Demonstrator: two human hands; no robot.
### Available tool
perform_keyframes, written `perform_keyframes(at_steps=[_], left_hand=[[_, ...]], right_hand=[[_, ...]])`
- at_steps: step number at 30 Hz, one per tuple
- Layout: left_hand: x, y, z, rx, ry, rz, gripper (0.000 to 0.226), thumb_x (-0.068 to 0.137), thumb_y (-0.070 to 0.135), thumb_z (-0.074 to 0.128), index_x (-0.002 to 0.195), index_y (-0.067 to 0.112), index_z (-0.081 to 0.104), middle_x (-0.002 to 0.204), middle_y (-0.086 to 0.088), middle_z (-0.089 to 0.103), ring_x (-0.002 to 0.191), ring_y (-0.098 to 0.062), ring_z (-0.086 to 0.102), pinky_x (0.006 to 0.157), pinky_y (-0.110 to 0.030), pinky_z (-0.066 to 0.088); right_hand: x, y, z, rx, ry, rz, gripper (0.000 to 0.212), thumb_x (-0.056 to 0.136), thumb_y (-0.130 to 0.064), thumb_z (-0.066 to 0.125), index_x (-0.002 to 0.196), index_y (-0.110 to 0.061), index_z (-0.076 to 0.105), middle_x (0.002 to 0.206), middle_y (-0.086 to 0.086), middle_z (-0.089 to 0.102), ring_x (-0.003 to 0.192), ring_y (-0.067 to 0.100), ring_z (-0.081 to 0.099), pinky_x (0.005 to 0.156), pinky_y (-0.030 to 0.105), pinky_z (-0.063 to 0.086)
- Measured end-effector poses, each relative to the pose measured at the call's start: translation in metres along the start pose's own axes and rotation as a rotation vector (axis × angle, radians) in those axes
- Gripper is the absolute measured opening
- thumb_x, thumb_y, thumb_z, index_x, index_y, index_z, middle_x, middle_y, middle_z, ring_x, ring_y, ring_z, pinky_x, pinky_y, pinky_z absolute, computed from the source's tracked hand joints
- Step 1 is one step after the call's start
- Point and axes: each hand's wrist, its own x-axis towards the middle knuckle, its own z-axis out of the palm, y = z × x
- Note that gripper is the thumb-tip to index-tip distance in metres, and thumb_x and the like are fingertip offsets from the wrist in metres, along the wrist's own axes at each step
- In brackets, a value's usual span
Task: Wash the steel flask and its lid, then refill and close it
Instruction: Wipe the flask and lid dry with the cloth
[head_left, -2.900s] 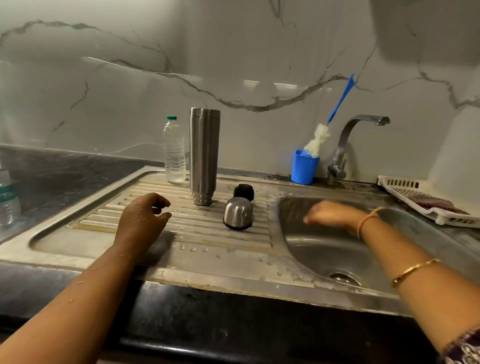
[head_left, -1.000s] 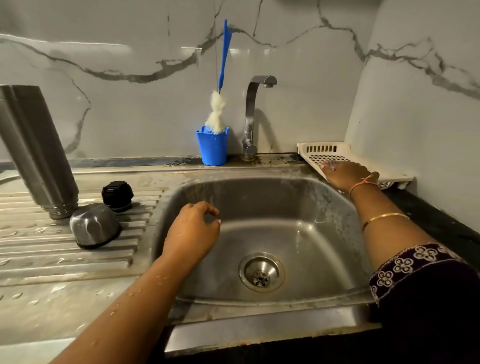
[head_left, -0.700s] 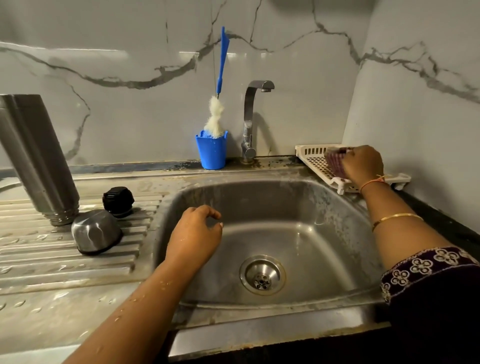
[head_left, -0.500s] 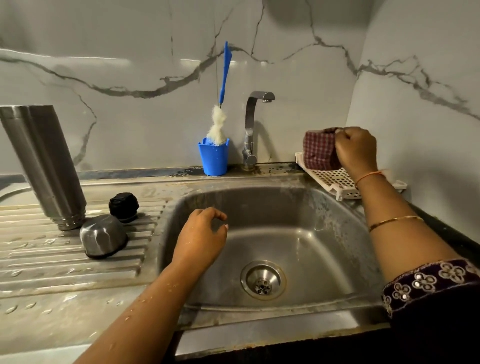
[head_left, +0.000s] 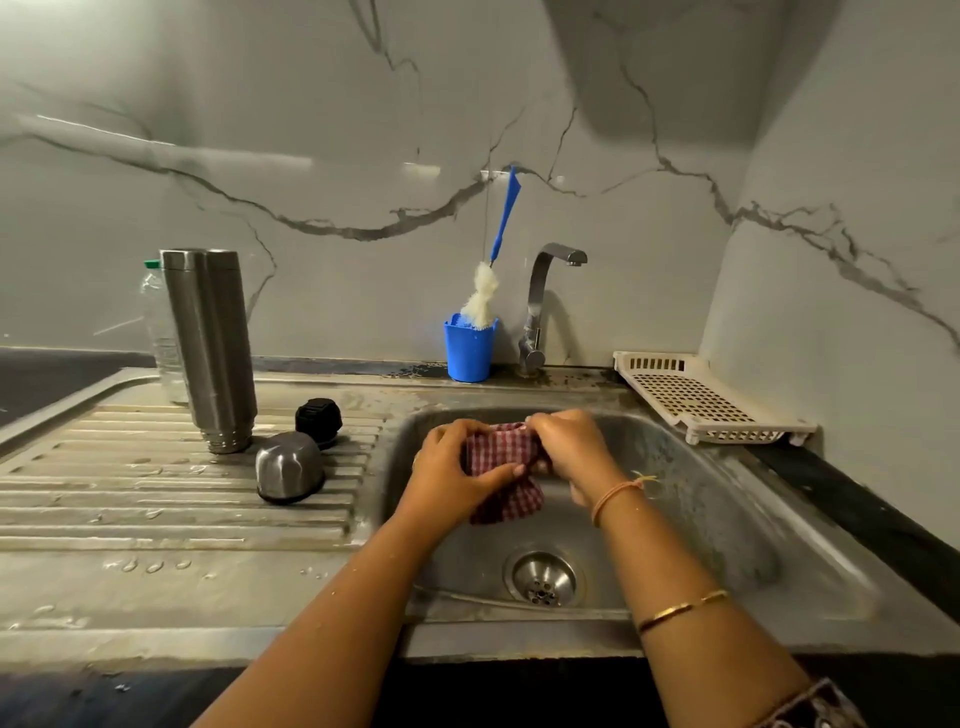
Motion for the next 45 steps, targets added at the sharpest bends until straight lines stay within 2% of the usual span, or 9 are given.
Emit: perform_keyframes(at_steps=[5, 10, 15, 25, 28, 33, 36, 41, 45], left_hand=[[0.0, 0.0, -0.008, 0.235, 0.118, 0.045, 0.03, 0.075, 0.044, 0.074, 0.09, 0.023, 0.059, 0.11, 0.008, 0.054, 0.107, -0.013, 0.049, 0.088, -0.028, 0.043], [0.002, 0.002, -0.006, -0.026, 0.007, -0.055, 0.042, 0.074, 0.039, 0.076, 0.104, 0.026, 0.05, 0.089, 0.012, 0.057, 0.076, 0.0, 0.054, 0.06, -0.012, 0.043], [0.009, 0.002, -0.002, -0.134, -0.02, -0.018, 0.023, 0.079, 0.036, 0.073, 0.09, 0.024, 0.056, 0.088, 0.008, 0.063, 0.082, -0.006, 0.06, 0.068, -0.018, 0.051], [0.006, 0.004, -0.004, 0.108, 0.105, 0.172, 0.017, 0.091, 0.029, 0.06, 0.1, 0.028, 0.046, 0.083, 0.015, 0.056, 0.075, 0.004, 0.054, 0.063, -0.011, 0.046], [0.004, 0.004, -0.004, 0.197, -0.007, 0.223, 0.018, 0.09, 0.026, 0.06, 0.101, 0.027, 0.046, 0.089, 0.009, 0.061, 0.081, -0.005, 0.059, 0.072, -0.021, 0.052], [0.0, 0.006, -0.006, 0.262, -0.221, 0.227, 0.034, 0.081, 0.028, 0.071, 0.105, 0.026, 0.048, 0.1, 0.005, 0.06, 0.085, -0.009, 0.062, 0.072, -0.021, 0.055], [-0.007, 0.009, -0.013, 0.292, -0.239, 0.216, 0.05, 0.077, 0.037, 0.075, 0.118, 0.024, 0.05, 0.113, 0.004, 0.059, 0.098, -0.007, 0.056, 0.083, -0.021, 0.05], [-0.032, 0.01, -0.052, -0.064, 0.045, 0.025, 0.031, 0.085, 0.029, 0.068, 0.113, 0.024, 0.057, 0.107, 0.013, 0.058, 0.097, -0.001, 0.056, 0.084, -0.018, 0.046], [-0.035, -0.03, -0.118, -0.089, 0.52, -0.059, 0.015, 0.089, 0.018, 0.064, 0.103, 0.017, 0.06, 0.099, 0.002, 0.063, 0.093, -0.012, 0.058, 0.075, -0.018, 0.045]], right_hand=[[-0.01, 0.0, 0.017, 0.451, 0.025, 0.138, 0.019, 0.09, -0.004, 0.046, 0.075, -0.005, 0.058, 0.077, 0.01, 0.063, 0.07, 0.021, 0.06, 0.062, 0.033, 0.052], [-0.013, 0.001, 0.022, 0.75, 0.005, 0.31, 0.023, 0.088, 0.0, 0.04, 0.067, -0.003, 0.049, 0.069, 0.012, 0.052, 0.062, 0.022, 0.051, 0.052, 0.03, 0.043], [-0.004, 0.016, 0.024, 0.904, -0.046, 0.435, 0.015, 0.089, -0.003, 0.037, 0.079, -0.001, 0.048, 0.077, 0.016, 0.052, 0.065, 0.024, 0.052, 0.054, 0.031, 0.051], [-0.008, 0.015, 0.03, 0.456, -0.183, 0.446, 0.039, 0.093, -0.042, 0.048, 0.109, -0.009, 0.061, 0.1, 0.012, 0.065, 0.087, 0.024, 0.061, 0.063, 0.034, 0.049], [-0.007, 0.018, 0.028, 0.543, -0.321, 0.527, 0.055, 0.088, -0.056, 0.05, 0.111, -0.008, 0.063, 0.105, 0.018, 0.067, 0.092, 0.03, 0.063, 0.072, 0.041, 0.053], [-0.006, 0.016, 0.026, 0.613, -0.236, 0.468, 0.018, 0.091, -0.021, 0.048, 0.086, -0.008, 0.059, 0.076, 0.011, 0.06, 0.067, 0.023, 0.058, 0.048, 0.025, 0.047], [-0.009, 0.013, 0.027, 0.602, -0.191, 0.414, 0.02, 0.089, -0.003, 0.041, 0.08, -0.001, 0.059, 0.077, 0.017, 0.061, 0.07, 0.029, 0.06, 0.048, 0.033, 0.051], [-0.015, 0.014, 0.025, 0.606, -0.099, 0.338, 0.024, 0.091, -0.006, 0.04, 0.081, 0.002, 0.06, 0.059, 0.012, 0.066, 0.058, 0.024, 0.064, 0.052, 0.028, 0.052], [-0.017, 0.014, 0.03, 0.591, -0.103, 0.322, 0.022, 0.09, -0.011, 0.042, 0.092, 0.002, 0.06, 0.084, 0.017, 0.065, 0.075, 0.028, 0.062, 0.063, 0.034, 0.051]])
